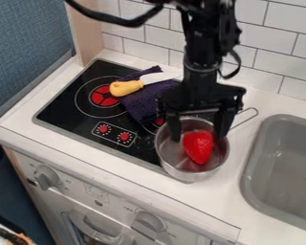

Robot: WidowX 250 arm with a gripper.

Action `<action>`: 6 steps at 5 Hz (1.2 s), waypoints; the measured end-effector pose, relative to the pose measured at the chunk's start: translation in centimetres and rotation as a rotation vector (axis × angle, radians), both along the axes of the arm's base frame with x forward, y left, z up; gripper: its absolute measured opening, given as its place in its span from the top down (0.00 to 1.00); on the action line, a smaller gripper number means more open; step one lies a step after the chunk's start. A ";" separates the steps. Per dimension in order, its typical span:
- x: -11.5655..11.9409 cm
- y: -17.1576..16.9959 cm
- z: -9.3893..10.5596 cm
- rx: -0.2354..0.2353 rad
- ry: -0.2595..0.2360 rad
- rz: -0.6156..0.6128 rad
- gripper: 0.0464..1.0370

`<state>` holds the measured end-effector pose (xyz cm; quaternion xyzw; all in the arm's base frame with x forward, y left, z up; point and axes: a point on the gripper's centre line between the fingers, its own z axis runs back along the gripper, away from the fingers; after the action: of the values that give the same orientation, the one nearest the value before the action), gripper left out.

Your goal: Put the red strawberry on the left burner

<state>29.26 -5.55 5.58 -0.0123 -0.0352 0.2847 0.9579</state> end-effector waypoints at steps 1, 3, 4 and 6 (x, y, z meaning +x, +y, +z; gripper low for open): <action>0.0 0.2 -1.3 0.014 0.038 0.009 0.04; 0.7 0.6 -2.8 0.049 0.087 0.064 0.04; 0.6 0.3 -3.2 0.045 0.097 0.057 0.07; 1.0 0.1 -3.4 0.013 0.080 0.066 0.26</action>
<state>30.31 -5.47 2.22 0.0066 0.0007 0.3161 0.9487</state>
